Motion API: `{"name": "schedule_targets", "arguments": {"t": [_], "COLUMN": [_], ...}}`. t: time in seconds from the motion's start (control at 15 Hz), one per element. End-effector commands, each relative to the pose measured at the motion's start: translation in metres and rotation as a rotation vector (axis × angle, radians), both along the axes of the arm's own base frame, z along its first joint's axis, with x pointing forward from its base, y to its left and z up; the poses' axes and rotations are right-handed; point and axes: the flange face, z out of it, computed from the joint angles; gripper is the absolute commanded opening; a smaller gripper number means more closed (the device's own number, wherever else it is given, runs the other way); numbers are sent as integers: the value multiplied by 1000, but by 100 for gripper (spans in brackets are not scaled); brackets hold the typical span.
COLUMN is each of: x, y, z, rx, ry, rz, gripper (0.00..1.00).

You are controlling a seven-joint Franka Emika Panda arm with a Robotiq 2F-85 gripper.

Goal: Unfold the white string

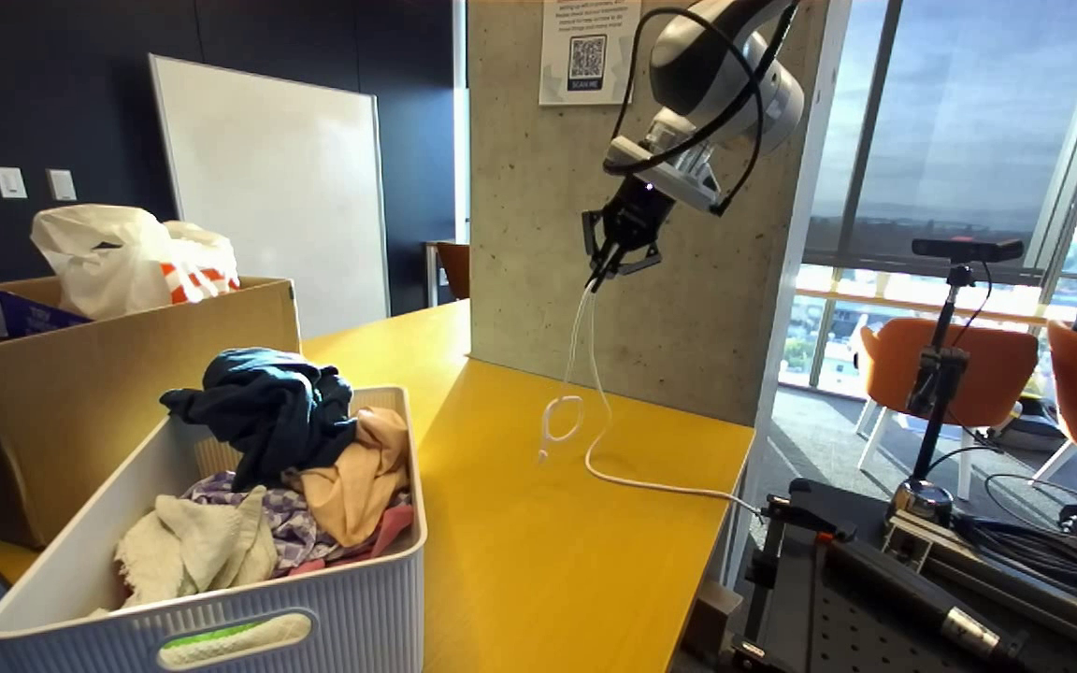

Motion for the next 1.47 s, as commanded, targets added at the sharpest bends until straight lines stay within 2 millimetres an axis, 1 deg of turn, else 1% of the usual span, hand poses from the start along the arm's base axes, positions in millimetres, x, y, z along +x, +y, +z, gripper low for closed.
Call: {"name": "schedule_targets", "arguments": {"t": [0.0,0.27,0.33,0.47,0.6,0.73,0.87,1.07,1.13,1.2,1.27,1.33,1.4], "x": [2,-8,-9,-8,-3,3,7,12,15,18,20,22,23], "y": [8,4,5,16,36,50,49,39,36,35,35,34,36], "z": [-3,-15,-22,-34,-45,-53,-61,-78,-85,-90,-95,-99,-103], "rx": [93,204,220,253,276,306,346,396,406,408,410,401,389], "ry": [-59,-94,-88,-60,-24,4,52,153,195,219,241,261,281], "rz": [163,356,410,514,617,713,801,930,956,975,983,986,978], "gripper": [1,1,1,1,1,1,1,1,29,30,35,43,49]}}
